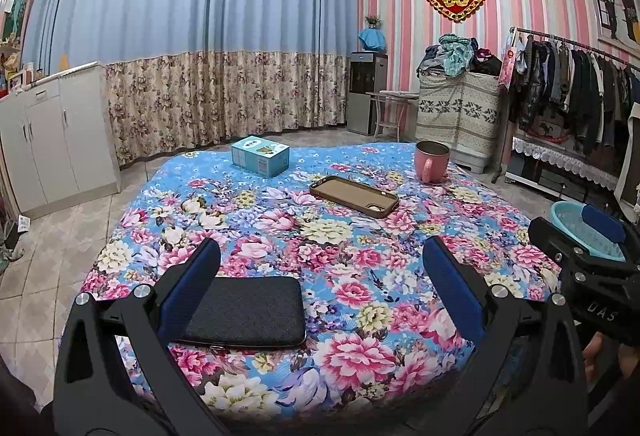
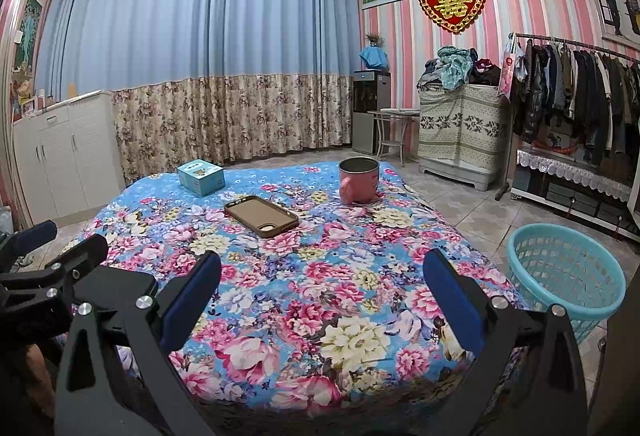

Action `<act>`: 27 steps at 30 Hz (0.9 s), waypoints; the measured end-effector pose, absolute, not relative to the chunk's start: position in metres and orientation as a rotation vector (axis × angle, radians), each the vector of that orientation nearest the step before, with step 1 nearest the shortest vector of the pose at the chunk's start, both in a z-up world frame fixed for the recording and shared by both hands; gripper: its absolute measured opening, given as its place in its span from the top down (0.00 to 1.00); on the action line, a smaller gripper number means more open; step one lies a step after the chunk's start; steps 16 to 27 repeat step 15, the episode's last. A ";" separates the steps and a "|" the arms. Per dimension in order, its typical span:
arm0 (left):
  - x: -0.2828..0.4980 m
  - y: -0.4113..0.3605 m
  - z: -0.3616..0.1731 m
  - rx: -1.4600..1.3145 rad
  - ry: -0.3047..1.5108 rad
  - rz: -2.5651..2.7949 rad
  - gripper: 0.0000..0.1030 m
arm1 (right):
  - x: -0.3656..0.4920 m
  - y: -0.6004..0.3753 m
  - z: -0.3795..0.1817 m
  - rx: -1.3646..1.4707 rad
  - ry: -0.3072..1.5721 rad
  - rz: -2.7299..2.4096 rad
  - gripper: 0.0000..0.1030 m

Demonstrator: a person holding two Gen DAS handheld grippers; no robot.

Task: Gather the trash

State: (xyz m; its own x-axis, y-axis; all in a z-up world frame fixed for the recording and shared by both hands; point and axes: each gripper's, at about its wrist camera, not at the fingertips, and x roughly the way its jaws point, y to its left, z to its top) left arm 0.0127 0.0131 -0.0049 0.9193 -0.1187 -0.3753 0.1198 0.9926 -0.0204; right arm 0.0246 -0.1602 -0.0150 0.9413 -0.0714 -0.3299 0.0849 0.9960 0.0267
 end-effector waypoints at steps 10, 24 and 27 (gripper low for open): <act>0.014 0.017 -0.004 -0.021 0.390 -0.122 0.05 | 0.025 -0.160 -0.015 0.040 0.335 -0.080 0.04; 0.015 0.018 -0.006 -0.024 0.394 -0.122 0.05 | 0.025 -0.160 -0.016 0.041 0.334 -0.080 0.04; 0.015 0.018 -0.006 -0.024 0.394 -0.122 0.05 | 0.025 -0.160 -0.016 0.041 0.334 -0.080 0.04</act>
